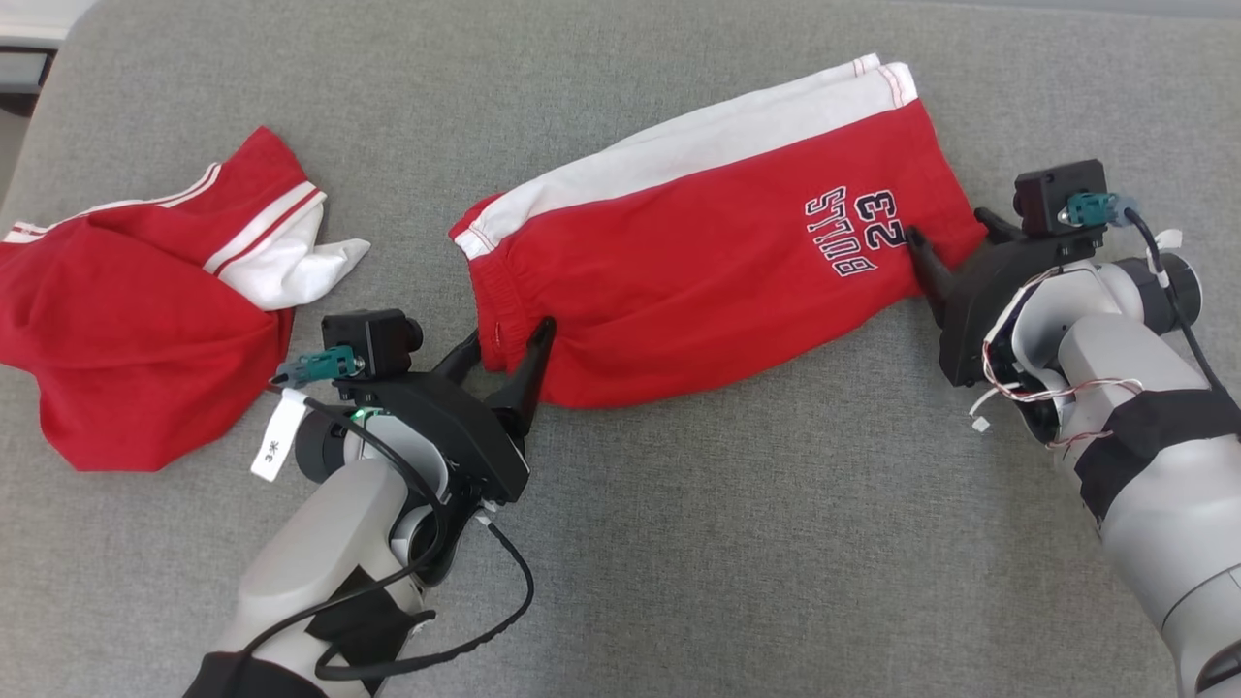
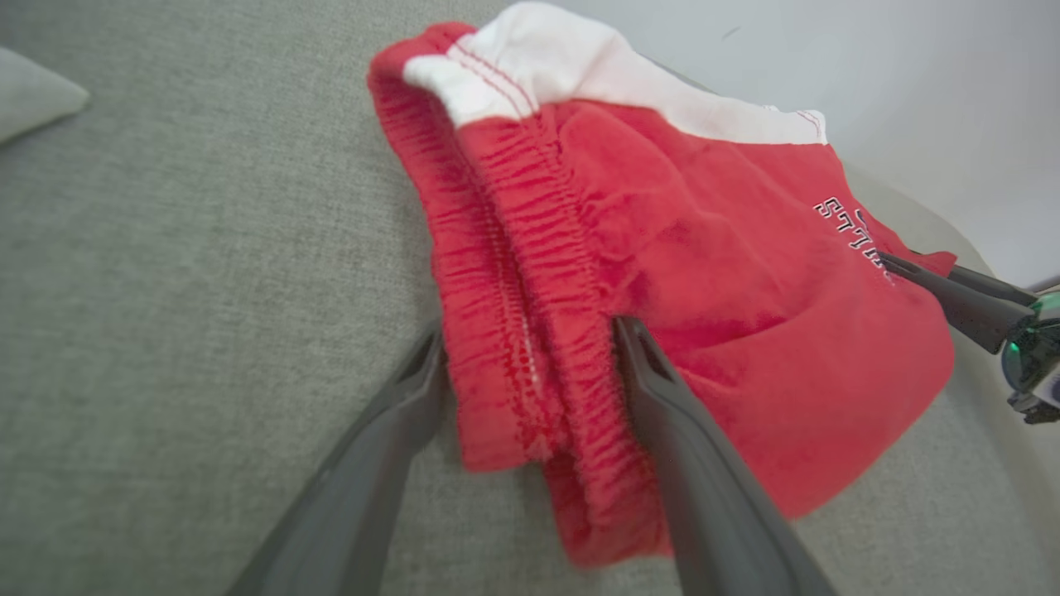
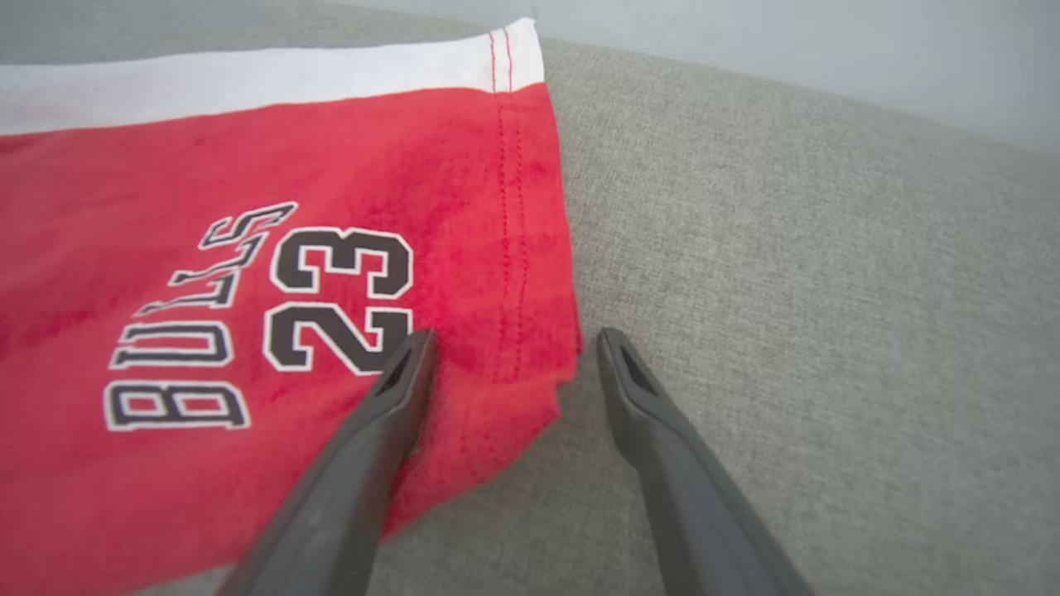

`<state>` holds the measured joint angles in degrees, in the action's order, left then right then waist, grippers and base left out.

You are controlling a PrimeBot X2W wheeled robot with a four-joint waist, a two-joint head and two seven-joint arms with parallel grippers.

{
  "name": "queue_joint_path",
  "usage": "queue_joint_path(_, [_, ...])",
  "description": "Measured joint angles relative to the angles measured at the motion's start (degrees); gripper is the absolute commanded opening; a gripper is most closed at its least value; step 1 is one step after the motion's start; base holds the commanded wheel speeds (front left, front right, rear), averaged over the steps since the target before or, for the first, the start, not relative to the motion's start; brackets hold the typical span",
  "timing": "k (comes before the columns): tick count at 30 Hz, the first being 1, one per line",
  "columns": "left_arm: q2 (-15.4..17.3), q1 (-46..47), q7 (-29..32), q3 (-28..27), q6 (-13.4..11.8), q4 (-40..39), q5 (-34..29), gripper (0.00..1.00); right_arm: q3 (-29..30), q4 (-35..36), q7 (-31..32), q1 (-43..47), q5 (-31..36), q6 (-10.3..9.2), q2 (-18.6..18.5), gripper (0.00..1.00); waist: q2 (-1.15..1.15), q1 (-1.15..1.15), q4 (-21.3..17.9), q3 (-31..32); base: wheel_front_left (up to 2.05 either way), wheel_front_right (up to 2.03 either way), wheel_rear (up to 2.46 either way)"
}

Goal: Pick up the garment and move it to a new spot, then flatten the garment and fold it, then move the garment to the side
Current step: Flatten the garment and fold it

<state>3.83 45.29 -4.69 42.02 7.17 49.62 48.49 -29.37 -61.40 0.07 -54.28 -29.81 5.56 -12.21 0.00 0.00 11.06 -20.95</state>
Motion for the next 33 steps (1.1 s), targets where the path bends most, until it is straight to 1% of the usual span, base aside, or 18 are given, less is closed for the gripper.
queue_joint_path(1, [0.0,0.1,0.3,0.1,0.0,0.1,0.1,1.0,0.0,-0.1,0.0,-0.1,0.0,0.0,0.0,1.0,0.0,0.0,0.0,-0.1,0.0,0.0,0.0])
queue_joint_path(2, [0.0,0.3,0.6,0.2,0.3,0.4,0.3,1.0,0.1,-0.3,0.0,-0.1,0.0,0.0,0.1,0.77,0.0,0.0,0.1,-0.1,0.0,0.0,0.0])
queue_joint_path(3, [0.0,0.7,1.0,0.4,0.4,0.8,0.5,0.9,0.1,-0.4,0.0,-0.1,0.0,0.01,0.2,0.18,0.0,-0.01,0.1,-0.1,0.0,0.0,0.0])
queue_joint_path(4, [0.0,0.9,1.2,0.5,0.4,1.1,0.6,0.33,0.0,-0.5,0.0,-0.1,0.0,0.08,0.3,0.0,0.0,-0.01,0.1,-0.1,0.0,0.0,0.0])
queue_joint_path(5, [0.0,0.9,1.2,0.5,0.4,1.3,0.6,0.0,0.0,-0.7,0.0,-0.1,-0.1,0.08,0.4,0.0,0.0,0.0,0.1,-0.1,0.0,0.0,0.0])
queue_joint_path(7, [0.0,1.0,2.0,0.9,0.4,1.3,1.7,0.0,0.0,-1.0,0.0,-0.2,-0.3,0.48,0.8,0.0,0.0,0.0,0.0,0.0,0.0,0.0,0.0])
queue_joint_path(11, [-0.2,1.0,2.2,1.2,0.4,1.5,2.7,0.0,0.1,-1.3,-0.2,-0.2,-0.4,0.52,0.9,0.0,0.0,0.0,0.0,0.1,0.0,0.0,0.0])
queue_joint_path(15, [-0.3,1.1,2.4,1.4,0.4,1.8,3.3,0.0,0.6,-1.4,-1.8,0.0,-1.0,0.98,0.9,0.0,0.01,0.0,0.0,0.6,0.0,0.0,0.0])
queue_joint_path(20, [-0.4,0.7,2.0,1.4,0.4,2.2,4.0,0.0,1.3,-1.5,-4.0,2.0,-2.0,1.01,0.7,0.0,0.01,0.0,0.0,1.6,0.0,0.0,0.0])
queue_joint_path(28, [-0.1,-2.9,0.5,3.3,0.4,2.3,4.1,0.0,2.7,-1.0,-9.6,8.5,-4.6,1.53,0.6,0.0,0.01,0.0,-0.5,5.1,0.0,0.0,0.0])
queue_joint_path(33, [0.7,-6.1,-0.5,4.6,0.4,1.7,4.1,0.0,3.0,0.3,-12.3,13.8,-5.6,1.83,0.6,0.0,0.01,0.0,-1.1,8.2,0.0,0.0,0.0])
